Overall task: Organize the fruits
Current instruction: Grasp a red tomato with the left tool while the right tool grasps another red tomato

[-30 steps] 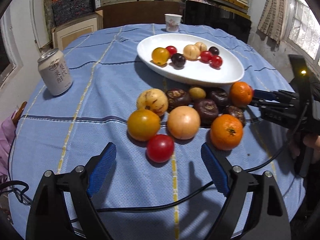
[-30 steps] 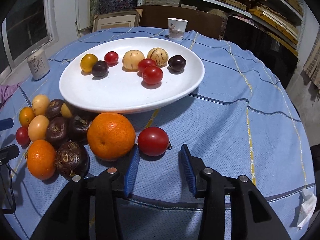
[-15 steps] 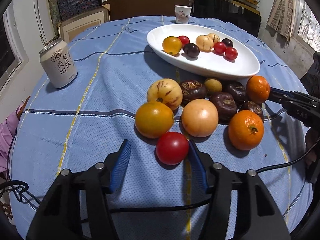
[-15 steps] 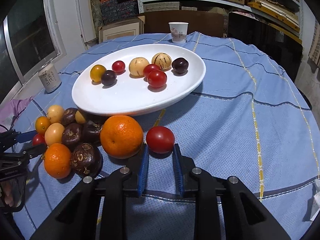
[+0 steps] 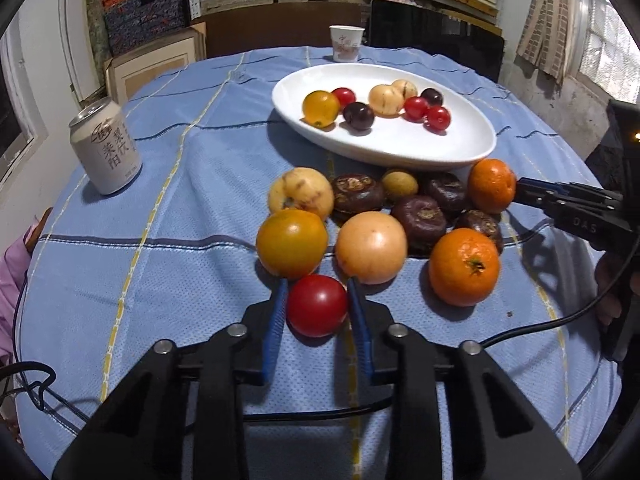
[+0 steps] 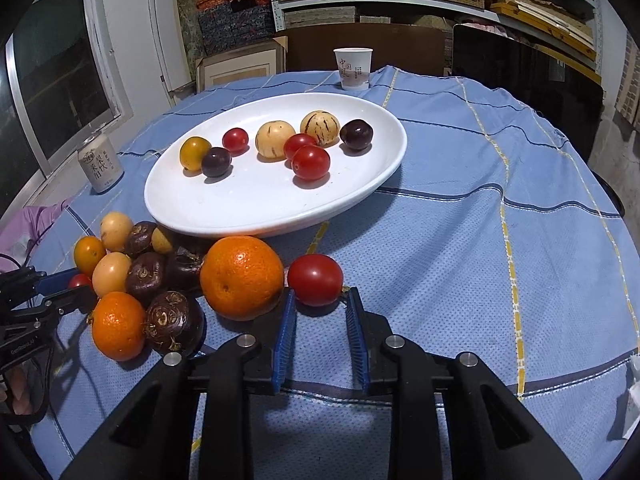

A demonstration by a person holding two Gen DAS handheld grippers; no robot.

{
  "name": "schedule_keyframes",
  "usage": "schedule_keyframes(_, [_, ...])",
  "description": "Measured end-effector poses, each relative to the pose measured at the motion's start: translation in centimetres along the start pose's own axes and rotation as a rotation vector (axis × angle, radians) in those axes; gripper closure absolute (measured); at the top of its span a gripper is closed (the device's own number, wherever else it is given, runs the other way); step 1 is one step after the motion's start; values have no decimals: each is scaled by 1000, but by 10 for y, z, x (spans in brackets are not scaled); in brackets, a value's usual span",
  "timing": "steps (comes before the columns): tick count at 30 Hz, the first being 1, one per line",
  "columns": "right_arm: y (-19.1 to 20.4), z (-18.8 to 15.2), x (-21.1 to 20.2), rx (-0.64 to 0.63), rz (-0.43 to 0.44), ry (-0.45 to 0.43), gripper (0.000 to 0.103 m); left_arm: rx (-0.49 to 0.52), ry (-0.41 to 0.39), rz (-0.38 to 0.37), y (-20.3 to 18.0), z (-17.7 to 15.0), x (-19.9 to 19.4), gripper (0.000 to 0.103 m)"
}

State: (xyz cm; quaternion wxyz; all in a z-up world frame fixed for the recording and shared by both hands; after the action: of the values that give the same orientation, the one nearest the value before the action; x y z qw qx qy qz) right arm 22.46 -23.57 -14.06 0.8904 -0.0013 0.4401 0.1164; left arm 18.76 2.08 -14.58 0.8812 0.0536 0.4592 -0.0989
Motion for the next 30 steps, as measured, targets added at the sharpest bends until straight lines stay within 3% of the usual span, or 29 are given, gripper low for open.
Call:
schedule_keyframes(12, [-1,9,8,-26,-22,46,69,-29,-48,-42,0,3,-8,73])
schedule_keyframes(16, [8,6,2,-153,30,98,65,-40,-45,-56,2,3,-7,73])
schedule_keyframes(20, [21,1,-2,-393,-65,99,64,-40,-41,-64,2,2,-7,73])
schedule_keyframes(22, [21,5,2,-450,-104,93,63,-41,-42,-65,2,2,-7,73])
schedule_keyframes(26, [23,16,20,-498,-107,101,64,-44,-43,-64,3,2,-7,73])
schedule_keyframes(30, [19,18,21,-442,-47,122,74,-45,-43,-67,2,2,-6,73])
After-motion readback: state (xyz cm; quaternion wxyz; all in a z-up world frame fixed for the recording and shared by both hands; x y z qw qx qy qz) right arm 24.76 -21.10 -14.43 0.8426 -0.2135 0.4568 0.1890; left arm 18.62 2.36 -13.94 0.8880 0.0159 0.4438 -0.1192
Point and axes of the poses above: each gripper's, at about its wrist camera, not at the fingertips, and x roughly the way its jaws point, y to its left, z to its top, the point moved 6 cm from there along x, roughly the way its jaws point, and after that the axes turned 4 degrees about y, right-handed, at the moved point
